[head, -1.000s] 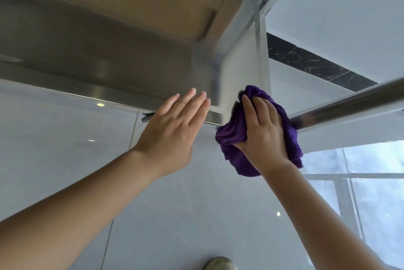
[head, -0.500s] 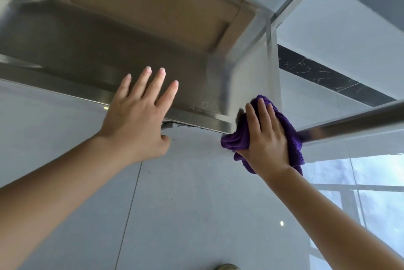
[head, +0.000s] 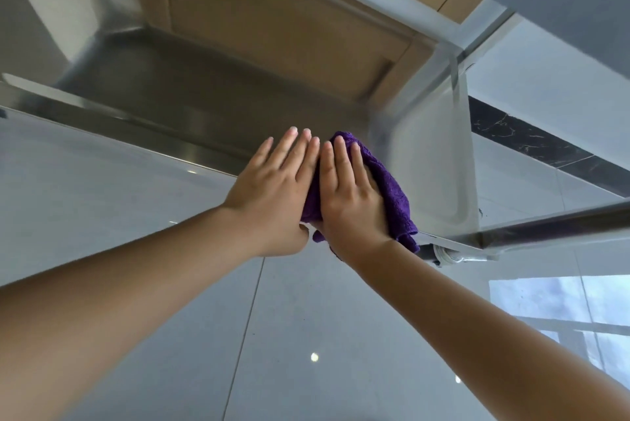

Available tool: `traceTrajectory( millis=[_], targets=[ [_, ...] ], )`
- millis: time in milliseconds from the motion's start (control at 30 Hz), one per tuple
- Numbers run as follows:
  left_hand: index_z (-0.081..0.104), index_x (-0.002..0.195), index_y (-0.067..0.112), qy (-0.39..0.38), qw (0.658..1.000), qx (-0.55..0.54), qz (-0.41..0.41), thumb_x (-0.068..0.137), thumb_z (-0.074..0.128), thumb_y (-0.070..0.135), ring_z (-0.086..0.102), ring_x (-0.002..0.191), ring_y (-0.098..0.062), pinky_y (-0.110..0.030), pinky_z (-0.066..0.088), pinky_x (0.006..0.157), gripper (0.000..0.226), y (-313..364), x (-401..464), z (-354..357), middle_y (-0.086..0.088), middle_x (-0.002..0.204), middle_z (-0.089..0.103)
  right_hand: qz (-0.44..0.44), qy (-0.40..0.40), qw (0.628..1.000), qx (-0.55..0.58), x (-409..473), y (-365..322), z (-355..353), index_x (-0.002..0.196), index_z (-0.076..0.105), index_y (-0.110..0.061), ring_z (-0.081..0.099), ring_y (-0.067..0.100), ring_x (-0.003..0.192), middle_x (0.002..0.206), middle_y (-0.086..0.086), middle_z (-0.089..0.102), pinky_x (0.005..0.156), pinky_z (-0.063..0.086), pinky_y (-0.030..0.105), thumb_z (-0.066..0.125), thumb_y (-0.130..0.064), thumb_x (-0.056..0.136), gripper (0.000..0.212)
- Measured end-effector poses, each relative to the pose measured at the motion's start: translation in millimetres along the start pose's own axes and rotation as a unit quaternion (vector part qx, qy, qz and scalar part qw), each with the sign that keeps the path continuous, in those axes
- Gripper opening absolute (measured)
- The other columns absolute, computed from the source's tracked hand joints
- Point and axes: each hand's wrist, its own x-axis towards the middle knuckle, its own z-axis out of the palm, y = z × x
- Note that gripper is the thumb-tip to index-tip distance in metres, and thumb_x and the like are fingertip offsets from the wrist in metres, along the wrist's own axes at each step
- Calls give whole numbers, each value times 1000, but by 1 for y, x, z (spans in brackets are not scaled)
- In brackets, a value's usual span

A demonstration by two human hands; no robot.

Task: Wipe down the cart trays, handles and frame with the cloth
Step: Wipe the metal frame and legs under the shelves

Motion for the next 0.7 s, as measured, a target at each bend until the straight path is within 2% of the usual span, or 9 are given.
traceTrajectory(
  millis=[100, 267, 300, 367, 400, 433, 567, 633, 700],
  targets=[
    [-21, 144, 4, -13, 999, 48, 17, 82, 46, 44, -25, 140, -28, -41, -11, 113, 100, -21, -10, -6, -14, 153, -24, 14, -43, 999, 17, -1, 1, 0, 126, 39, 9, 56, 44, 113, 124, 29, 57, 87, 51, 46, 95, -47, 18, 133],
    [-26, 141, 2, -63, 985, 162, -13, 82, 44, 50, -24, 139, -34, -48, -10, 112, 103, -93, -50, -12, -20, 150, -27, 18, -95, 995, 30, -1, 0, -6, 123, 52, 13, 55, 48, 112, 124, 31, 55, 81, 52, 50, 95, -39, 34, 111],
    [-20, 142, -1, -44, 986, 156, -30, 79, 49, 52, -16, 141, -38, -51, -5, 112, 108, -108, -59, -12, -25, 151, -19, 15, -97, 995, 27, 0, 0, -7, 123, 52, 14, 55, 48, 112, 125, 31, 55, 82, 51, 52, 94, -37, 36, 110],
    [9, 145, -7, 50, 985, 158, -56, 61, 68, 47, 17, 137, -49, -59, 12, 108, 116, -134, -70, -8, -37, 147, 14, 6, -90, 996, 20, 1, 0, -9, 124, 49, 15, 53, 49, 114, 127, 32, 53, 86, 48, 54, 94, -33, 39, 107],
    [22, 141, -9, 79, 982, 159, -61, 51, 71, 44, 29, 130, -52, -59, 18, 104, 116, -142, -73, -4, -39, 141, 26, 2, -91, 996, 16, 1, 0, -10, 125, 48, 15, 52, 50, 115, 127, 33, 52, 87, 47, 55, 94, -31, 41, 106],
    [27, 139, -9, 94, 982, 151, -67, 45, 69, 41, 33, 127, -54, -58, 21, 103, 115, -146, -75, 0, -39, 138, 31, -1, -92, 996, 13, 3, -1, -11, 125, 48, 15, 51, 50, 115, 128, 33, 51, 88, 46, 56, 94, -30, 41, 107],
    [29, 140, -8, 87, 986, 103, -98, 41, 78, 38, 24, 132, -52, -56, 20, 107, 119, -144, -71, 14, -37, 143, 25, -21, -122, 992, 9, 21, -24, -20, 124, 49, 15, 53, 48, 115, 127, 32, 53, 86, 48, 53, 96, -35, 31, 116],
    [13, 146, -4, 68, 989, 96, -94, 55, 72, 44, 8, 138, -49, -52, 8, 112, 118, -141, -73, 10, -35, 149, 7, -28, -128, 991, 17, 35, -43, -23, 123, 51, 14, 54, 47, 114, 126, 30, 55, 85, 49, 52, 95, -37, 33, 112],
    [-13, 146, 3, 61, 991, 70, -94, 73, 58, 49, -14, 140, -42, -46, -7, 113, 111, -142, -75, 13, -27, 151, -17, -23, -114, 993, 15, 53, -70, -32, 129, 44, 14, 47, 47, 122, 133, 31, 48, 95, 44, 49, 91, -39, 47, 109]
  ],
)
